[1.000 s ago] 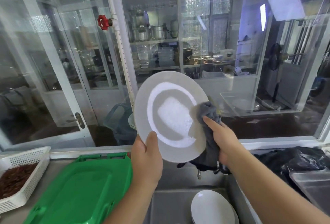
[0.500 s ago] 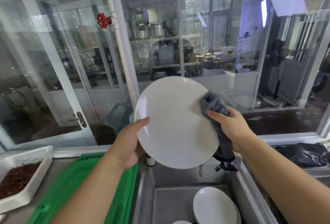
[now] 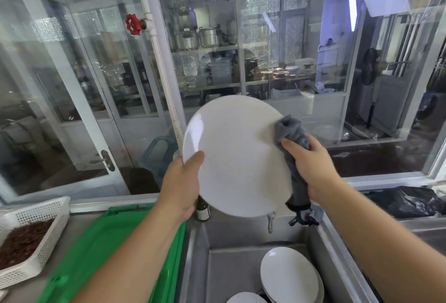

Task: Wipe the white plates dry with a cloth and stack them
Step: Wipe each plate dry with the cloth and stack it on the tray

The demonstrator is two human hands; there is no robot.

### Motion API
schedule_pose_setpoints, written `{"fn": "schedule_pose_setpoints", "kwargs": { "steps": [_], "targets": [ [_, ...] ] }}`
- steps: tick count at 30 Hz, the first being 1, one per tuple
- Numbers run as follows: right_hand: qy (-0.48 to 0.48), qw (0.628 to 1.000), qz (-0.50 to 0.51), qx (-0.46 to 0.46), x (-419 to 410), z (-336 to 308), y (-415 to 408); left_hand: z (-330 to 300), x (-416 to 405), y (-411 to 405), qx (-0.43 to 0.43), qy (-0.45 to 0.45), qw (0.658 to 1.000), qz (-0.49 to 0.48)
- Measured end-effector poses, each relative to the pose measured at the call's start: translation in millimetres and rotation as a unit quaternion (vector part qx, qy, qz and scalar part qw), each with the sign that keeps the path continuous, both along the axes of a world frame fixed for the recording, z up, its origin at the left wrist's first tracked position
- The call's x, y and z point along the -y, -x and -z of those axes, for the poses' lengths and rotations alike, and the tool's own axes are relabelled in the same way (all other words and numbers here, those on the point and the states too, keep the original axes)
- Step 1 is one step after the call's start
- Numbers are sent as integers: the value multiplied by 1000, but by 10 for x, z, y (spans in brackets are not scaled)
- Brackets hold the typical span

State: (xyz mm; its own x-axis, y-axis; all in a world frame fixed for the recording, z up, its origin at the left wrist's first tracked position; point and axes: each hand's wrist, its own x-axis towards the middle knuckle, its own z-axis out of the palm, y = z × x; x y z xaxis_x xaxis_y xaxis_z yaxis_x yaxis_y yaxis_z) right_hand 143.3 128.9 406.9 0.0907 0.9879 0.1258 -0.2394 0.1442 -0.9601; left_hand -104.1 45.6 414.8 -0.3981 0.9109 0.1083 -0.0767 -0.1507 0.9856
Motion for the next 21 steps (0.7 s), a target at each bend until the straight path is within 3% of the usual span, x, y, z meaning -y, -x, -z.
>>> {"fn": "schedule_pose_setpoints", "kwargs": {
  "steps": [5,8,16,21],
  "targets": [
    [119,979,-8,-164,283,326,433,171,38,-337,68,-43,994,-77],
    [130,971,-2,-202,336,420,458,313,106,-445,101,-45,992,-63],
    [70,995,8,-66,174,261,79,246,168,-202,140,29,987,75],
    [33,998,-34,38,31,89,-80,117,192,-19,104,62,989,87]
  ]
}}
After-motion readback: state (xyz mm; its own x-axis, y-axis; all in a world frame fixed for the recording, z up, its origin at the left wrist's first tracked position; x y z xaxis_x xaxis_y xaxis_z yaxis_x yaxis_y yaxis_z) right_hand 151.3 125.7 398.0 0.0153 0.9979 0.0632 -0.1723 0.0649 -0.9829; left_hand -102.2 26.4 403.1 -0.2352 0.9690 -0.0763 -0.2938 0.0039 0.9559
